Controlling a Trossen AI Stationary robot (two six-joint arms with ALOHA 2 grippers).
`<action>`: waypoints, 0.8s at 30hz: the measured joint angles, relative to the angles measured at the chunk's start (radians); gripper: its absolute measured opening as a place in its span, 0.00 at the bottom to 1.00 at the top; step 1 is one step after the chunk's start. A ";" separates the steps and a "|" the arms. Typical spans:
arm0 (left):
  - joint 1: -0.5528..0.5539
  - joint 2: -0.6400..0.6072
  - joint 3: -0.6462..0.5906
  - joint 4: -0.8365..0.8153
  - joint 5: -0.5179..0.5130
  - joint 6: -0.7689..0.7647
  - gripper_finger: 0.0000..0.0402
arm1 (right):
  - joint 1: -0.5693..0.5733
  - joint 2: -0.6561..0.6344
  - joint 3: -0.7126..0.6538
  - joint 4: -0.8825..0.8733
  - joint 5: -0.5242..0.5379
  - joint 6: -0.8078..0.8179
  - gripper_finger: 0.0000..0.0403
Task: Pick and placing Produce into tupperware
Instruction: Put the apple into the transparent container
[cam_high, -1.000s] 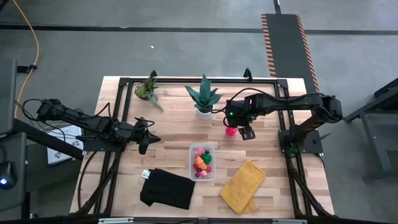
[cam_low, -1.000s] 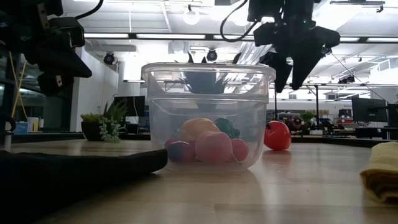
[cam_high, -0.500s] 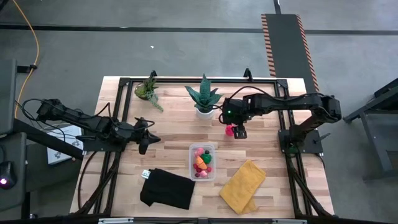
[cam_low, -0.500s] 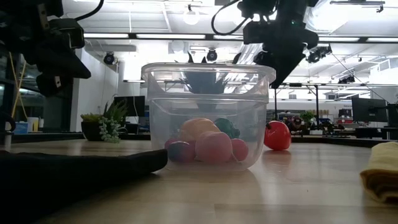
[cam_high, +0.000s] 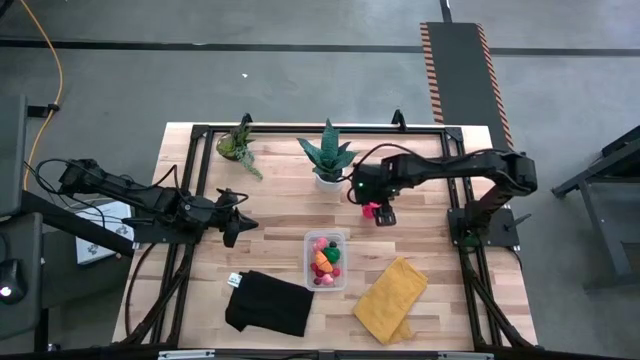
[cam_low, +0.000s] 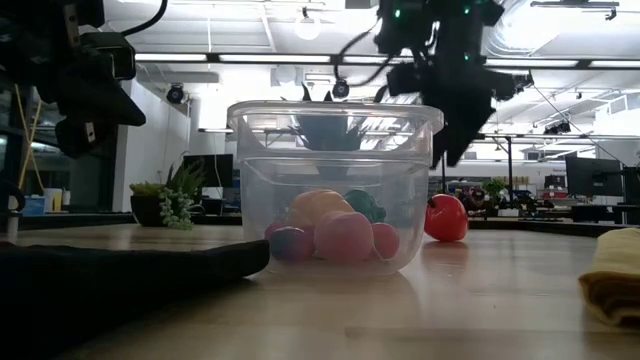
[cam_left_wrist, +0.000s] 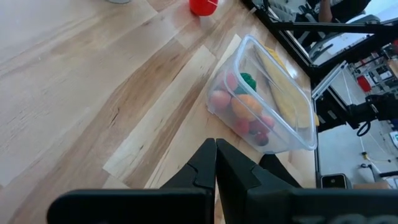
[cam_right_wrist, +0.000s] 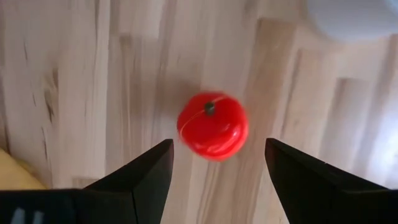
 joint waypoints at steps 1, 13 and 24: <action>0.000 0.000 0.000 0.000 0.001 -0.001 0.00 | -0.002 0.014 0.000 -0.010 -0.004 -0.015 0.61; 0.000 0.000 0.000 0.001 0.003 -0.029 0.00 | -0.056 0.061 0.000 -0.042 -0.053 -0.040 0.61; 0.000 0.000 0.000 0.010 0.003 -0.029 0.00 | -0.058 0.061 0.000 -0.029 -0.056 -0.040 0.61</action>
